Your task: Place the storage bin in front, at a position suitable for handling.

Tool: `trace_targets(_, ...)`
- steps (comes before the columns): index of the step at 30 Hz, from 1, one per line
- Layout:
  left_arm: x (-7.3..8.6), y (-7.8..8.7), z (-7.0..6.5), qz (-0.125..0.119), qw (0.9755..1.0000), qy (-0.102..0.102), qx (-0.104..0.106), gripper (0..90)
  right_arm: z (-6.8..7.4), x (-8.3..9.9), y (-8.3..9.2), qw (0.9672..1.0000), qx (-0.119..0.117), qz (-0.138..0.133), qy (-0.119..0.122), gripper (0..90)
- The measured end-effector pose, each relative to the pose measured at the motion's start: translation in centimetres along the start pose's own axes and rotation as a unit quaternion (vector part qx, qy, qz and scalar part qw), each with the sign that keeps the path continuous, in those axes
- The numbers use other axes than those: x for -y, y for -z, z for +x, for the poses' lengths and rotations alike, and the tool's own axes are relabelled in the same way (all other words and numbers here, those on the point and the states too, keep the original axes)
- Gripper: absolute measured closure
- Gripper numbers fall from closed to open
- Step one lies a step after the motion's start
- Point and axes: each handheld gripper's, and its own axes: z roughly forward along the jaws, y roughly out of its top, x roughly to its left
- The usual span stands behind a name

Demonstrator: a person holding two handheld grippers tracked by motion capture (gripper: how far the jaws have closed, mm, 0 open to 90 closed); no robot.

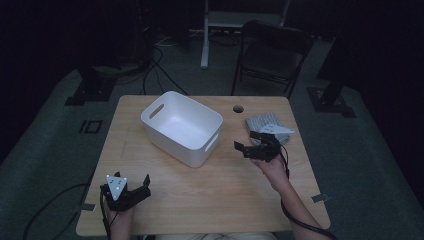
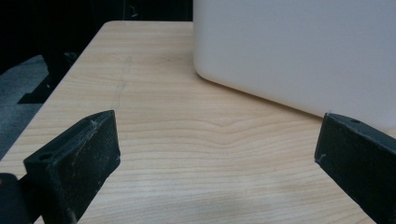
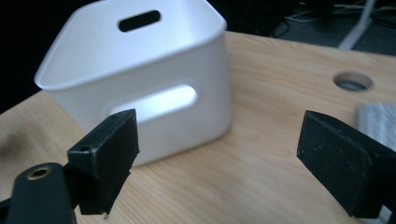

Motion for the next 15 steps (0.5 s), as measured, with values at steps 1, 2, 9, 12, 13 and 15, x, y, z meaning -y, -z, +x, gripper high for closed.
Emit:
trace_targets(1, 0.0, 0.0, 0.0, 0.001, 1.0, 0.001, 0.001, 0.3, 0.4, -0.8, -0.3, 0.9999, 0.005, -0.006, 0.01, 13.6)
trace_targets(2, 0.0, 0.0, 0.0, 0.001, 1.0, 0.001, 0.001, 0.3, 0.4, -0.8, -0.3, 0.9999, 0.005, -0.006, 0.01, 13.6)
trace_targets(9, 0.1, 0.0, 0.0, 0.007, 0.9999, 0.001, 0.007, 0.3, 1.0, -3.2, -1.6, 0.9997, 0.003, -0.017, 0.019, 23.2)
trace_targets(12, 0.2, 0.0, 0.0, 0.006, 1.0, 0.001, 0.008, 0.3, 1.1, -3.7, -2.0, 0.9997, -0.002, -0.014, 0.021, 23.8)
trace_targets(13, 0.2, 0.0, 0.0, 0.007, 0.9999, 0.003, 0.009, 0.3, 1.3, -4.1, -2.3, 0.9994, 0.011, -0.018, 0.027, 23.8)
trace_targets(15, 0.2, 0.0, 0.0, 0.007, 0.9999, 0.001, 0.01, 0.3, 1.4, -4.4, -2.5, 0.9994, 0.015, -0.016, 0.028, 23.8)
